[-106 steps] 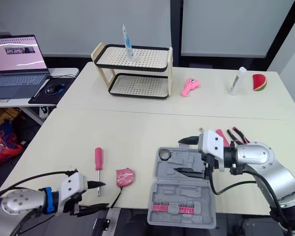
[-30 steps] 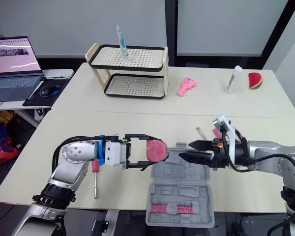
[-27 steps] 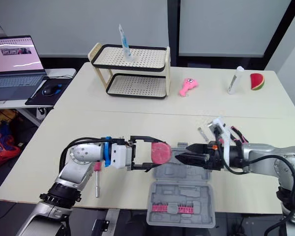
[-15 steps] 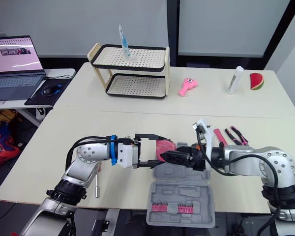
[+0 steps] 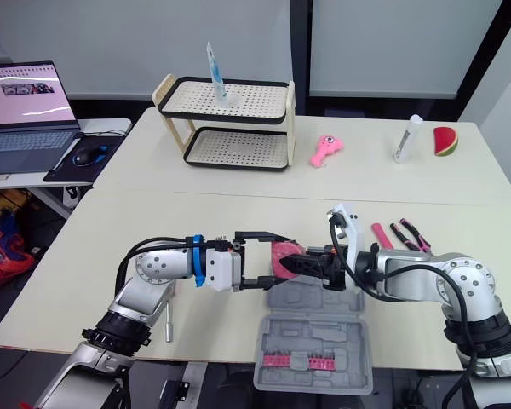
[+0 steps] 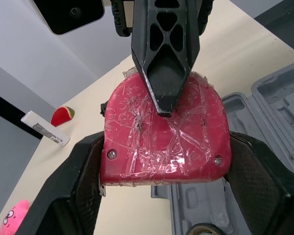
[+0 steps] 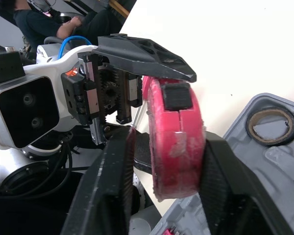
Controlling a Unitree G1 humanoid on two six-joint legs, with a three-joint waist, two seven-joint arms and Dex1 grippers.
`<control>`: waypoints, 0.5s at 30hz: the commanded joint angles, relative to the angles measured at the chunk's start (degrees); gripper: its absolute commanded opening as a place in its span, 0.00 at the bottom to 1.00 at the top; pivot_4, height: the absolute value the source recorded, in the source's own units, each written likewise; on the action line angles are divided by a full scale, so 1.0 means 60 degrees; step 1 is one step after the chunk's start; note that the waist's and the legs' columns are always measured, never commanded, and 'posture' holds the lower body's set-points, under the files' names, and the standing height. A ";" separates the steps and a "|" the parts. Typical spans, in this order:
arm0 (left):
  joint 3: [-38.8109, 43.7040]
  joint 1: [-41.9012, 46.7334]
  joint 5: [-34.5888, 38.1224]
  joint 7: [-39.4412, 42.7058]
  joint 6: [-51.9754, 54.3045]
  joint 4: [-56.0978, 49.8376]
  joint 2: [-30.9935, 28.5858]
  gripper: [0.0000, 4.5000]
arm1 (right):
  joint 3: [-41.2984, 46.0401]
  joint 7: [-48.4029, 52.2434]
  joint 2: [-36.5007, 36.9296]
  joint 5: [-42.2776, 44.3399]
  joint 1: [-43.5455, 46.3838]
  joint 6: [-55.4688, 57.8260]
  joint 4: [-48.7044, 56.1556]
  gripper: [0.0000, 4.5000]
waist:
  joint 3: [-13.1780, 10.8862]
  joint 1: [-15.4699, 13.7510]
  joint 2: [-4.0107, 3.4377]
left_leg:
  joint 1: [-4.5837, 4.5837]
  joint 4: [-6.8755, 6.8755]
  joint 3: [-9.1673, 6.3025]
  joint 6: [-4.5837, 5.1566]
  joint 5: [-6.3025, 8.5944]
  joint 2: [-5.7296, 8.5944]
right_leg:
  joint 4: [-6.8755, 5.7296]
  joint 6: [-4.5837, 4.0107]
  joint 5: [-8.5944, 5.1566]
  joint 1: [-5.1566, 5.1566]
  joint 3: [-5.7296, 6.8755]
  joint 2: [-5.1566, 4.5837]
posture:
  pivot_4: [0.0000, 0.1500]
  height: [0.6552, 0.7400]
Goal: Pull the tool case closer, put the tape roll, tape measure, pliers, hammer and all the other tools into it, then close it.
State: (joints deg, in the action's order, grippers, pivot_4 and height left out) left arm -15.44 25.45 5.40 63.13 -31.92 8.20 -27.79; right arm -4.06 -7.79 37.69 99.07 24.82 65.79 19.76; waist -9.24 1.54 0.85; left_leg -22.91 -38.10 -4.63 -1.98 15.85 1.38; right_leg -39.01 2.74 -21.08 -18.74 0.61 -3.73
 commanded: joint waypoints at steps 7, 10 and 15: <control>0.0060 -0.0656 0.1471 0.0363 0.1304 -0.1408 -0.0193 1.00 | 0.0514 0.0426 0.0940 0.0963 -0.0197 -0.0045 0.0260 0.18 | 0.0000 -0.0020 0.0000 | -0.0002 0.0001 -0.0002 0.0002 0.0001 0.0001 | 0.0002 0.0000 0.0000 0.0001 0.0000 -0.0004 | 1.00 1.00; 0.0323 -0.1131 0.2391 0.0643 0.2427 -0.2137 -0.0613 1.00 | 0.1333 0.1110 0.2703 0.1724 -0.0930 0.0470 -0.0134 0.18 | -0.0001 -0.0063 -0.0001 | -0.0007 -0.0002 -0.0002 0.0020 0.0011 0.0007 | 0.0007 0.0000 0.0000 0.0003 0.0001 -0.0014 | 1.00 1.00; 0.0474 -0.1908 0.3258 0.1065 0.3665 -0.3060 -0.1278 1.00 | 0.2428 0.2864 0.4868 0.1511 -0.2506 0.1599 -0.1490 0.18 | -0.0002 -0.0045 -0.0002 | 0.0005 0.0006 0.0002 0.0044 0.0025 -0.0001 | 0.0013 -0.0001 -0.0001 0.0016 0.0000 -0.0014 | 1.00 1.00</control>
State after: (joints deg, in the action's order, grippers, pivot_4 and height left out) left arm -13.83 14.75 22.40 68.69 -12.04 -6.90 -34.73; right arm 7.71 5.13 65.00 108.66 11.07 72.89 12.73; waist -9.25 1.27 0.83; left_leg -22.87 -38.07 -4.62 -1.71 16.00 1.37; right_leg -38.93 2.74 -21.08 -18.61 0.62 -3.81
